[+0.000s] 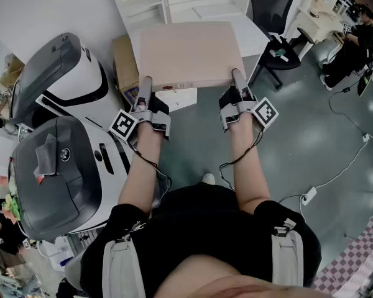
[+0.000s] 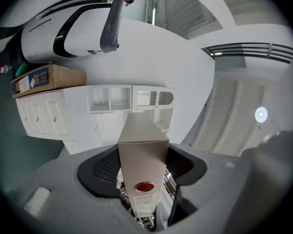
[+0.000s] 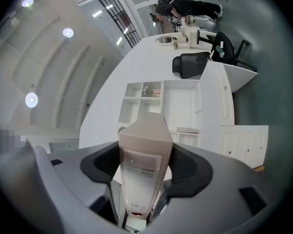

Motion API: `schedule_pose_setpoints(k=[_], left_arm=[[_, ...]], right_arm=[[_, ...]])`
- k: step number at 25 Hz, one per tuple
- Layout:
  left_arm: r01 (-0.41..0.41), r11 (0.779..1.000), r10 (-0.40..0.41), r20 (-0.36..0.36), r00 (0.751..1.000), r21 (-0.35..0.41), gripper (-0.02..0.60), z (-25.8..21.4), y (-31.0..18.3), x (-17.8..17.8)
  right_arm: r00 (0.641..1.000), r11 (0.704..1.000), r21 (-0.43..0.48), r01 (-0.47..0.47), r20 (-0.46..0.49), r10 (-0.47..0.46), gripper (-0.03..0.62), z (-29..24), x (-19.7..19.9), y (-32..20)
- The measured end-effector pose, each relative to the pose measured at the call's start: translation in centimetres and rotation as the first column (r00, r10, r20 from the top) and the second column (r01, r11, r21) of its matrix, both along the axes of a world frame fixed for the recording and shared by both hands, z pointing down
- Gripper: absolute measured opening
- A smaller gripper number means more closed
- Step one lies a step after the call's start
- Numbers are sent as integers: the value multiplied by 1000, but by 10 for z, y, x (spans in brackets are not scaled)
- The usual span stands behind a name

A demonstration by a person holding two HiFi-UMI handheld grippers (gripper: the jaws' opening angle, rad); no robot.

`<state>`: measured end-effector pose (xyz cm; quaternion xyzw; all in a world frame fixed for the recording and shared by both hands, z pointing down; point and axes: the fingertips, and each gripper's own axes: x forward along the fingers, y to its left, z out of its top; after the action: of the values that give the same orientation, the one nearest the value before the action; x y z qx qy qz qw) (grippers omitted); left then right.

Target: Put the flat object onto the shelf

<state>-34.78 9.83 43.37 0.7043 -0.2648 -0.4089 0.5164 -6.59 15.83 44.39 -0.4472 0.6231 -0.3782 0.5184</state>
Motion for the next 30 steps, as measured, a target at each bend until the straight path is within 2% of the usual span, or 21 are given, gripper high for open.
schedule_pose_setpoints(k=[19, 27, 30], left_arm=[[-19, 1000, 19, 23, 1000, 2, 281, 3, -26, 22], [-15, 1000, 16, 30, 999, -27, 281, 13, -40, 53], [-4, 1000, 4, 27, 1000, -7, 281, 9, -46, 67]], right_arm=[[1000, 1000, 7, -7, 20, 7, 291, 5, 21, -27], [1000, 1000, -6, 1, 21, -1, 290, 10, 54, -46], [1000, 1000, 0, 9, 12, -9, 290, 10, 68, -53]])
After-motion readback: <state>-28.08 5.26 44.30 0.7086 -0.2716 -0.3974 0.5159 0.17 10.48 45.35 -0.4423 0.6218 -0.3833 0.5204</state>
